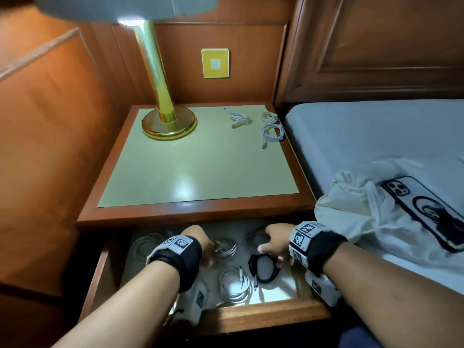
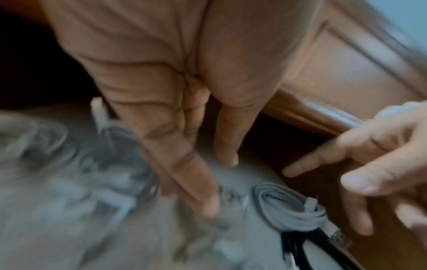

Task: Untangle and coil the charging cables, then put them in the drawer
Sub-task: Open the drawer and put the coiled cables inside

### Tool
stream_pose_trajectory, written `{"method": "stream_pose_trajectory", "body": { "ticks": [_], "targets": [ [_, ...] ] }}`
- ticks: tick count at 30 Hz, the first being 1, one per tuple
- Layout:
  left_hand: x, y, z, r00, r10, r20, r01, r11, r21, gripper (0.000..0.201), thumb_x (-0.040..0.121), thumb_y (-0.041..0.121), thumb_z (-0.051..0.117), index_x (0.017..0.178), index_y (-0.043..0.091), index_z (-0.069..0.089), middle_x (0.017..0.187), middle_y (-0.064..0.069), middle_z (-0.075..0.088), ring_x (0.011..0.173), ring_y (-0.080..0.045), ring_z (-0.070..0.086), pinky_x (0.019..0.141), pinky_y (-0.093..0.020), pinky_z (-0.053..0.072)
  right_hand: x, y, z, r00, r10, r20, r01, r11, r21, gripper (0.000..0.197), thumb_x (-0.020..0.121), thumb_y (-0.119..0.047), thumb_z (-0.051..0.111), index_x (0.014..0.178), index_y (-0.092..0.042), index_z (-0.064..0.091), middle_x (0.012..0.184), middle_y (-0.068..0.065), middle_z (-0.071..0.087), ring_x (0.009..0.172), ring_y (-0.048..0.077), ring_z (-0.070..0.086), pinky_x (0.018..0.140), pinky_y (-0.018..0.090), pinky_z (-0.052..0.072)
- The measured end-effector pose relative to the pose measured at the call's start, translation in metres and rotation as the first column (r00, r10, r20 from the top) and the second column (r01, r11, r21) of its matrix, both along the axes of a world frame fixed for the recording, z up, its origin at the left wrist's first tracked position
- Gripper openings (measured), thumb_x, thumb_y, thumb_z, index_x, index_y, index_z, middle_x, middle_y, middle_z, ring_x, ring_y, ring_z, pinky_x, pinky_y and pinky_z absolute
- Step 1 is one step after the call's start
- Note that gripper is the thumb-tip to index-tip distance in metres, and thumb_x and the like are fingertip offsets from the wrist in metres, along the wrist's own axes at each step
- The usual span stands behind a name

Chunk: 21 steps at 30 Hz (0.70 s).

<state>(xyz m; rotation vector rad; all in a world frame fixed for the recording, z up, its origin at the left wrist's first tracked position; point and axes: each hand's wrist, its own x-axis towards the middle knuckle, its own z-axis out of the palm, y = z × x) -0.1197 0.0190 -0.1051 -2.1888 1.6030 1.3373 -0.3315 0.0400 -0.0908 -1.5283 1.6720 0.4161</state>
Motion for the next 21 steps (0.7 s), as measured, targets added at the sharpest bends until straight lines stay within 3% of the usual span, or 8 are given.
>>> {"method": "stream_pose_trajectory", "body": {
  "ticks": [2, 5, 7, 10, 14, 16, 18, 21],
  "targets": [
    [0.000, -0.001, 0.013, 0.998, -0.064, 0.013, 0.064, 0.998, -0.003, 0.019, 0.084, 0.022, 0.077, 0.074, 0.008, 0.071, 0.067, -0.006, 0.073, 0.066, -0.021, 0.072, 0.068, -0.028, 0.060, -0.005, -0.004, 0.010, 0.991, -0.079, 0.105, 0.075, 0.996, 0.038, 0.048, 0.101, -0.031, 0.058, 0.140, -0.009, 0.042, 0.077, 0.007, 0.064, 0.058, 0.018, 0.064, 0.034, 0.021, 0.044],
    [-0.002, -0.009, 0.049, 0.979, -0.022, -0.201, 0.003, 0.996, -0.092, 0.025, 0.093, 0.025, 0.070, 0.077, 0.006, 0.068, 0.065, -0.007, 0.068, 0.043, -0.015, 0.059, 0.044, -0.022, 0.050, -0.019, -0.018, 0.042, 0.975, -0.073, 0.211, 0.094, 0.991, -0.090, 0.028, 0.098, -0.034, 0.061, 0.112, -0.011, 0.068, 0.076, 0.002, 0.068, 0.056, 0.012, 0.062, 0.044, 0.022, 0.047],
    [-0.002, -0.026, 0.072, 0.967, -0.029, -0.253, -0.036, 0.969, -0.246, 0.028, 0.096, 0.025, 0.066, 0.079, 0.003, 0.068, 0.062, -0.005, 0.065, 0.037, -0.013, 0.053, 0.038, -0.021, 0.042, -0.028, -0.026, 0.063, 0.951, -0.143, 0.275, 0.208, 0.952, -0.223, 0.023, 0.098, -0.036, 0.061, 0.097, -0.014, 0.069, 0.076, 0.000, 0.070, 0.061, 0.011, 0.066, 0.050, 0.025, 0.048],
    [-0.003, -0.053, 0.088, 0.989, -0.149, -0.005, 0.125, 0.845, -0.519, 0.020, 0.093, 0.033, 0.066, 0.087, 0.015, 0.072, 0.084, 0.002, 0.073, 0.072, -0.016, 0.066, 0.065, -0.027, 0.051, -0.041, -0.034, 0.077, 0.929, -0.243, 0.279, 0.348, 0.830, -0.436, 0.023, 0.098, -0.038, 0.060, 0.092, -0.016, 0.064, 0.072, 0.000, 0.068, 0.059, 0.012, 0.062, 0.055, 0.026, 0.046],
    [-0.015, -0.069, 0.077, 0.940, -0.248, 0.233, 0.333, 0.814, -0.475, 0.026, 0.095, 0.035, 0.060, 0.116, 0.023, 0.068, 0.121, 0.002, 0.066, 0.109, -0.020, 0.061, 0.091, -0.027, 0.047, -0.050, -0.039, 0.072, 0.913, -0.321, 0.253, 0.404, 0.800, -0.444, 0.018, 0.095, -0.037, 0.062, 0.096, -0.019, 0.060, 0.085, 0.000, 0.067, 0.067, 0.014, 0.059, 0.063, 0.028, 0.047],
    [-0.023, -0.074, 0.074, 0.919, -0.280, 0.278, 0.383, 0.801, -0.460, 0.025, 0.096, 0.033, 0.057, 0.117, 0.025, 0.068, 0.123, 0.001, 0.066, 0.111, -0.021, 0.061, 0.090, -0.027, 0.048, -0.051, -0.041, 0.071, 0.920, -0.338, 0.198, 0.391, 0.808, -0.441, 0.017, 0.094, -0.037, 0.063, 0.099, -0.021, 0.060, 0.096, 0.001, 0.067, 0.079, 0.015, 0.062, 0.070, 0.030, 0.050],
    [-0.030, -0.081, 0.073, 0.900, -0.308, 0.310, 0.422, 0.798, -0.431, 0.024, 0.095, 0.029, 0.058, 0.117, 0.025, 0.067, 0.122, 0.000, 0.066, 0.110, -0.022, 0.061, 0.086, -0.026, 0.046, -0.049, -0.046, 0.071, 0.933, -0.334, 0.136, 0.359, 0.829, -0.428, 0.028, 0.093, -0.033, 0.063, 0.112, -0.012, 0.064, 0.112, 0.014, 0.068, 0.098, 0.027, 0.066, 0.083, 0.035, 0.054],
    [-0.041, -0.093, 0.077, 0.882, -0.327, 0.338, 0.448, 0.805, -0.389, 0.025, 0.093, 0.026, 0.063, 0.118, 0.022, 0.066, 0.121, -0.003, 0.066, 0.109, -0.024, 0.061, 0.084, -0.027, 0.047, -0.045, -0.058, 0.071, 0.945, -0.324, 0.038, 0.314, 0.872, -0.375, 0.054, 0.094, -0.030, 0.065, 0.134, 0.001, 0.048, 0.128, 0.018, 0.062, 0.112, 0.032, 0.064, 0.092, 0.037, 0.051]
  ]
}}
